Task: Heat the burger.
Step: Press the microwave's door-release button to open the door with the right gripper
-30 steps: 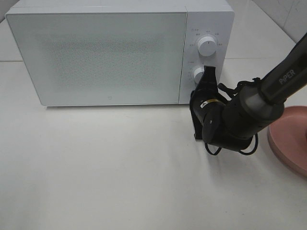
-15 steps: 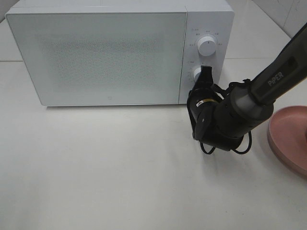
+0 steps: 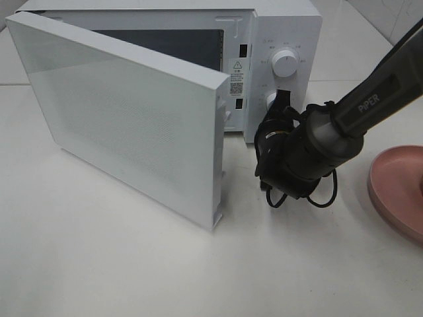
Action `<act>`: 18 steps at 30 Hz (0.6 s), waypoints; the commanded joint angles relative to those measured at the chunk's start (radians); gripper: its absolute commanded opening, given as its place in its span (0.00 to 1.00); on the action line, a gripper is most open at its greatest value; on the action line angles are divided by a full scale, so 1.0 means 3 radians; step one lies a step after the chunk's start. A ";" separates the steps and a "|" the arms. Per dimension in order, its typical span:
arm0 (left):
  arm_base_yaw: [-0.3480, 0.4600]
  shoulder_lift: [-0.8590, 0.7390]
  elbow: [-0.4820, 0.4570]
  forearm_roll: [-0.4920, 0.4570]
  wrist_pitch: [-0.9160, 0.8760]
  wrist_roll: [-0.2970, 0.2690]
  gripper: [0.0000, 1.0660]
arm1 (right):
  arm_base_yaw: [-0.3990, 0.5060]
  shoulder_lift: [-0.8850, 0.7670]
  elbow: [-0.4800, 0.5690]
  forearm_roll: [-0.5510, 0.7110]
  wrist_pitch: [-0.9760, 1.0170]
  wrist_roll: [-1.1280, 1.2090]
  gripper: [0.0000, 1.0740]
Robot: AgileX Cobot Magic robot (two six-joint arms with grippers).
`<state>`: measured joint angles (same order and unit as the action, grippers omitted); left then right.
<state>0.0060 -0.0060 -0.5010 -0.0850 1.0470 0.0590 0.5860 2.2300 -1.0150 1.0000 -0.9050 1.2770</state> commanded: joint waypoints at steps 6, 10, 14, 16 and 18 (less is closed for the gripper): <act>-0.0007 -0.0083 0.0007 -0.0010 -0.0037 0.0007 0.92 | -0.0200 -0.0023 -0.0357 -0.0597 -0.0783 -0.0030 0.00; -0.0007 -0.0083 0.0007 -0.0010 -0.0037 0.0007 0.92 | -0.0200 -0.0037 -0.0353 -0.0620 -0.0770 -0.0030 0.00; -0.0007 -0.0083 0.0007 -0.0010 -0.0037 0.0007 0.92 | -0.0200 -0.0157 -0.0253 -0.0620 -0.0680 -0.0053 0.00; -0.0007 -0.0083 0.0007 -0.0010 -0.0037 0.0007 0.92 | -0.0200 -0.0173 -0.0233 -0.0623 -0.0630 -0.0067 0.00; -0.0007 -0.0083 0.0007 -0.0010 -0.0037 0.0007 0.92 | -0.0200 -0.0207 -0.0197 -0.0633 -0.0473 -0.0070 0.00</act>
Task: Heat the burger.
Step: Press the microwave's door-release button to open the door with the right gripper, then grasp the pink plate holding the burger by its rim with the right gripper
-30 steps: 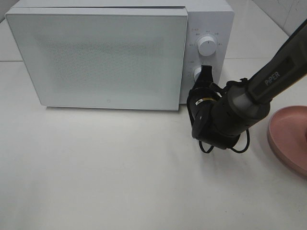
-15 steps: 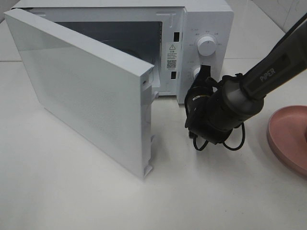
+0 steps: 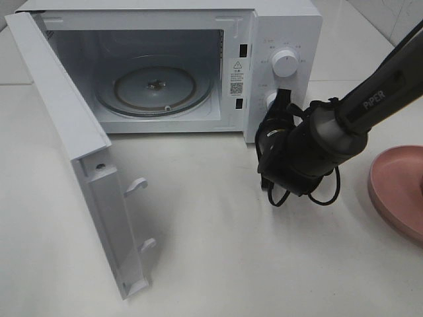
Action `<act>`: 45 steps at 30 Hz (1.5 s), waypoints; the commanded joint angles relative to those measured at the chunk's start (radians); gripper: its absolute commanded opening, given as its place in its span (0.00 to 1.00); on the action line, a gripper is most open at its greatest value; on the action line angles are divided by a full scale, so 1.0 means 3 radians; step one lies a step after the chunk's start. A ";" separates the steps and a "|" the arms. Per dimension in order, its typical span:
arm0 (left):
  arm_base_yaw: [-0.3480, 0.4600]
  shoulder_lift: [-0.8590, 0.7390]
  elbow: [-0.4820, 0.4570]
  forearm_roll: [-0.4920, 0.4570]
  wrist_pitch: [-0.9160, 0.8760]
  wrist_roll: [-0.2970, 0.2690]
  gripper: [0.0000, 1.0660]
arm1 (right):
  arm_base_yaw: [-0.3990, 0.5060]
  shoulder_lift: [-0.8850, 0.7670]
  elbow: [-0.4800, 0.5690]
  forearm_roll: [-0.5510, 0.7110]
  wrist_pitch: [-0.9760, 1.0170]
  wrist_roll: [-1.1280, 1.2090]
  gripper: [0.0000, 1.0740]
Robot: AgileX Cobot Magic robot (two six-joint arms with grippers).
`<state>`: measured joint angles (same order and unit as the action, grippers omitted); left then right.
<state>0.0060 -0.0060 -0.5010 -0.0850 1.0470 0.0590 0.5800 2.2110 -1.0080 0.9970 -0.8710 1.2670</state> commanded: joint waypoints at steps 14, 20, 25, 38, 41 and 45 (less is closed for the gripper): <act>-0.0007 -0.0083 0.0007 -0.0010 -0.0037 0.0007 0.92 | -0.0100 -0.0430 0.0227 -0.0667 -0.0033 -0.0207 0.00; -0.0007 -0.0083 0.0007 -0.0010 -0.0037 0.0007 0.92 | -0.0100 -0.0583 0.0457 -0.0687 0.0300 -0.0453 0.00; -0.0007 -0.0083 0.0007 -0.0010 -0.0037 0.0007 0.92 | -0.0100 -0.0743 0.0610 -0.0720 0.0593 -0.0733 0.00; -0.0007 -0.0083 0.0007 -0.0010 -0.0037 0.0007 0.92 | -0.0183 -0.1350 0.0813 -0.0723 0.1810 -0.2537 0.00; -0.0007 -0.0083 0.0007 -0.0010 -0.0037 0.0007 0.92 | -0.0317 -0.1467 0.0813 -0.0730 0.2287 -0.3047 0.00; -0.0007 -0.0083 0.0007 -0.0010 -0.0037 0.0007 0.92 | -0.0573 -0.1673 0.0793 -0.0853 0.3063 -0.3853 0.00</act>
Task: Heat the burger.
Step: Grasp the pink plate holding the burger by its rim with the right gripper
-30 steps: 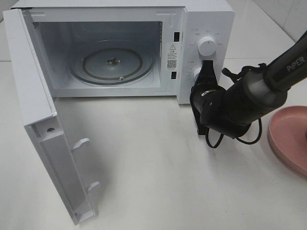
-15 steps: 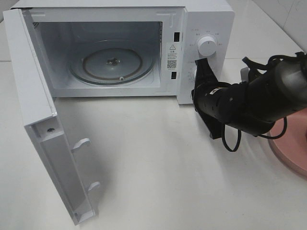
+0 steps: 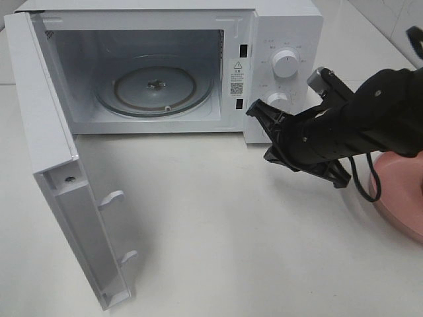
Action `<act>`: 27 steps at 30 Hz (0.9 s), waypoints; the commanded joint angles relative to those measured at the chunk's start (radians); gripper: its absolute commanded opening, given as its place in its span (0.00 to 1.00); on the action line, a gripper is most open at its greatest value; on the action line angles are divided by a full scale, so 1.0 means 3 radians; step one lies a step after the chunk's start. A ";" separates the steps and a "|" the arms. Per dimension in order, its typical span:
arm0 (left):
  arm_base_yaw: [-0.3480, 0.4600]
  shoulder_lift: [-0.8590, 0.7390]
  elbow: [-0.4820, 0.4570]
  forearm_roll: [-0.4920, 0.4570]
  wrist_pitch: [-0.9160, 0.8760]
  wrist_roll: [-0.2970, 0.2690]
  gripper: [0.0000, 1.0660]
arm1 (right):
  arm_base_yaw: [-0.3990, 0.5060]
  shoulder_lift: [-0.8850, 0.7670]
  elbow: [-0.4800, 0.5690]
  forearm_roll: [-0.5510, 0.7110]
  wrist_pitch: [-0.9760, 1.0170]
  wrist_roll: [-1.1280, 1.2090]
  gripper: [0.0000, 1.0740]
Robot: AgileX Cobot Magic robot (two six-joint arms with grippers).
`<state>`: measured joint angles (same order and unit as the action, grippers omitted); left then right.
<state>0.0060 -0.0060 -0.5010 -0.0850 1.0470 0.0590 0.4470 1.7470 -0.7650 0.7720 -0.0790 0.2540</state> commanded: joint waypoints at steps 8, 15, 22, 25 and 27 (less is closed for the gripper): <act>-0.0007 -0.0083 0.0007 -0.0010 -0.0037 0.0007 0.92 | -0.0443 -0.0410 -0.0123 -0.0613 0.1303 -0.1153 0.01; -0.0007 -0.0083 0.0007 -0.0010 -0.0037 0.0007 0.92 | -0.0610 -0.0707 -0.0347 -0.1577 0.2280 -0.1093 0.07; -0.0007 -0.0083 0.0007 -0.0010 -0.0037 0.0007 0.92 | -0.0757 -0.0877 -0.0460 -0.1987 0.2697 -0.0947 0.48; -0.0007 -0.0083 0.0007 -0.0010 -0.0037 0.0007 0.92 | -0.0823 -0.0903 -0.0460 -0.2053 0.2800 -0.0947 0.80; -0.0007 -0.0083 0.0007 -0.0010 -0.0037 0.0007 0.92 | -0.0840 -0.0903 -0.0463 -0.2063 0.2847 -0.0947 0.89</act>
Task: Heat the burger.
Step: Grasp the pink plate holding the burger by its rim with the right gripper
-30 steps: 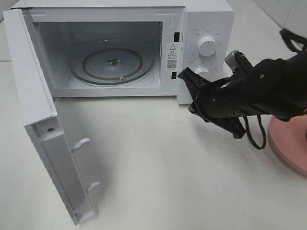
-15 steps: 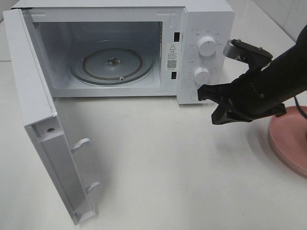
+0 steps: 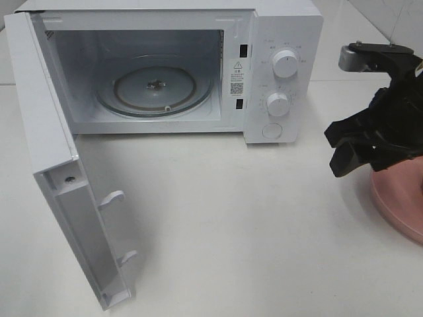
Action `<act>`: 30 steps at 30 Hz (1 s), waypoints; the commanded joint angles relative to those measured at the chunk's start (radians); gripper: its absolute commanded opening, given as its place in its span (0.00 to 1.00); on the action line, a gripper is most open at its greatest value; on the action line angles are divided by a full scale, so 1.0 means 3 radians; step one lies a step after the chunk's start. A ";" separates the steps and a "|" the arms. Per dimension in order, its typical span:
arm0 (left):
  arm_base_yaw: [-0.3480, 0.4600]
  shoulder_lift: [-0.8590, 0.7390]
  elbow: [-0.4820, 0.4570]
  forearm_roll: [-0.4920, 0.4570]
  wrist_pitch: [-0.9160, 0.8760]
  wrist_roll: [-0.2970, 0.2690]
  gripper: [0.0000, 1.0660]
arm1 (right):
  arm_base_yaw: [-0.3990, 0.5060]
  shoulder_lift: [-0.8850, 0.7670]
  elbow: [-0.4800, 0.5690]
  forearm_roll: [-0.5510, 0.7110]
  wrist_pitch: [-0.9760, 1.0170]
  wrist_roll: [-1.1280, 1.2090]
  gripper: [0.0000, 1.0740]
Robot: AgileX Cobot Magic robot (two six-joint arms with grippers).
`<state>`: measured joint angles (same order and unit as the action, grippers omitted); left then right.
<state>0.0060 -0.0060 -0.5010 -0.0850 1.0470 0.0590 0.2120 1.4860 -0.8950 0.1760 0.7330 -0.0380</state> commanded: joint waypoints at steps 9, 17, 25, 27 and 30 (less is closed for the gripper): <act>-0.0007 -0.0083 0.0007 -0.0010 -0.0037 0.0007 0.92 | -0.0353 0.0080 -0.0020 -0.0437 0.0303 0.0320 0.93; -0.0007 -0.0083 0.0007 -0.0010 -0.0037 0.0007 0.92 | -0.0400 0.0473 -0.0020 -0.0497 -0.0027 0.0320 0.91; -0.0007 -0.0083 0.0007 -0.0010 -0.0037 0.0007 0.92 | -0.0400 0.0867 -0.0020 -0.0643 -0.0350 0.0330 0.89; -0.0007 -0.0083 0.0007 -0.0010 -0.0037 0.0007 0.92 | -0.0400 0.0900 -0.0020 -0.0667 -0.0380 0.0343 0.89; -0.0007 -0.0083 0.0007 -0.0010 -0.0037 0.0007 0.92 | -0.0403 0.1000 -0.0020 -0.0680 -0.0447 0.0343 0.88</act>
<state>0.0060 -0.0060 -0.5010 -0.0850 1.0470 0.0590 0.0960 1.7800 -0.9010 -0.0160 0.6060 0.0600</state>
